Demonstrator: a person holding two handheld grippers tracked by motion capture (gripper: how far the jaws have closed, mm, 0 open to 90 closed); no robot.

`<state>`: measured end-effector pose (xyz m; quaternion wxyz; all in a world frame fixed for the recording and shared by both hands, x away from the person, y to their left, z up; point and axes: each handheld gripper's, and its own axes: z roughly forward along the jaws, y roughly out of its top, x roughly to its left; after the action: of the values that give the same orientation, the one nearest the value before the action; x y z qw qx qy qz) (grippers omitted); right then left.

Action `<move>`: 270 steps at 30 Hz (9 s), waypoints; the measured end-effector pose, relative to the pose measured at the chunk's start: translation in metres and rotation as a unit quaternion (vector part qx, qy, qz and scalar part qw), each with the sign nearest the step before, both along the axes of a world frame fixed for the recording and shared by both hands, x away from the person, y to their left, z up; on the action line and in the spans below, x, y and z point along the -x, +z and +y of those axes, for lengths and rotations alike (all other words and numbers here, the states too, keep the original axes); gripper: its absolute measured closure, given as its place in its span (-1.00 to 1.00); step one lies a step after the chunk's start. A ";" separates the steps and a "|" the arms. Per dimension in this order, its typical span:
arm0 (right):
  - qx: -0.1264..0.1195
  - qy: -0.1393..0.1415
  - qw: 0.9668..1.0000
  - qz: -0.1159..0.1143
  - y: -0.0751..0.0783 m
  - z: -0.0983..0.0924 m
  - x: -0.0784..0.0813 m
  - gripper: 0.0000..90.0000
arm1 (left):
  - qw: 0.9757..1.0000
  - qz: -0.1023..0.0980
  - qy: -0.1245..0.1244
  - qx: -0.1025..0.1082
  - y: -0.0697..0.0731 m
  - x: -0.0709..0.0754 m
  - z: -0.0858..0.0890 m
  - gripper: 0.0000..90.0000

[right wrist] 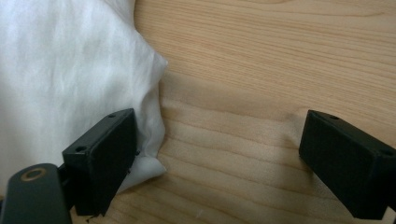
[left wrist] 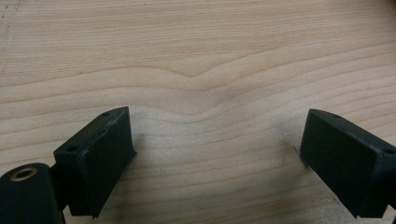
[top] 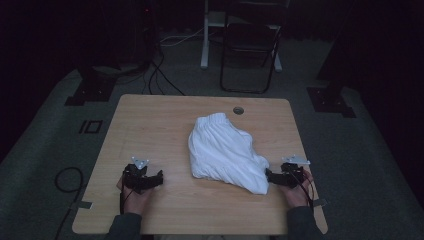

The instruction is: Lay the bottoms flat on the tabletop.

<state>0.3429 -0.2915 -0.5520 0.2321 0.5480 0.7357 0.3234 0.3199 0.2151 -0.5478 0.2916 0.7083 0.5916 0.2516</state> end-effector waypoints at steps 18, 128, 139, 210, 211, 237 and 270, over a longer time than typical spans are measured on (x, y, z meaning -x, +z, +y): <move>-0.002 0.006 1.000 -0.002 0.000 0.000 0.001 -0.70 | 1.000 -0.012 -0.015 0.001 0.001 0.005 -0.002 -0.47; 0.024 -0.023 0.998 -0.060 0.054 0.005 0.009 0.43 | 0.992 -0.088 -0.080 0.037 0.086 0.041 0.002 0.13; 0.002 0.069 0.994 -0.083 0.075 0.071 -0.012 0.14 | 0.995 -0.064 -0.067 0.022 0.076 -0.035 -0.017 -0.19; -0.002 0.160 0.987 0.030 0.046 0.065 0.060 0.89 | 0.987 0.015 -0.148 0.065 0.048 0.048 -0.008 0.92; -0.001 0.158 0.987 0.023 0.050 0.058 0.070 0.89 | 0.987 0.012 -0.149 0.064 0.050 0.058 -0.004 0.92; -0.003 0.130 0.991 -0.009 0.070 0.063 0.050 -0.27 | 0.987 -0.017 -0.156 0.031 0.066 0.024 -0.043 -0.21; 0.029 0.110 0.991 0.077 0.051 0.010 0.131 0.31 | 0.988 0.009 -0.156 0.007 0.062 0.086 0.018 0.11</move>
<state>0.2116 -0.2819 -0.5011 0.1539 0.4801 0.8160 0.2827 0.2341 0.2332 -0.4858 0.3266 0.7925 0.4778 0.1925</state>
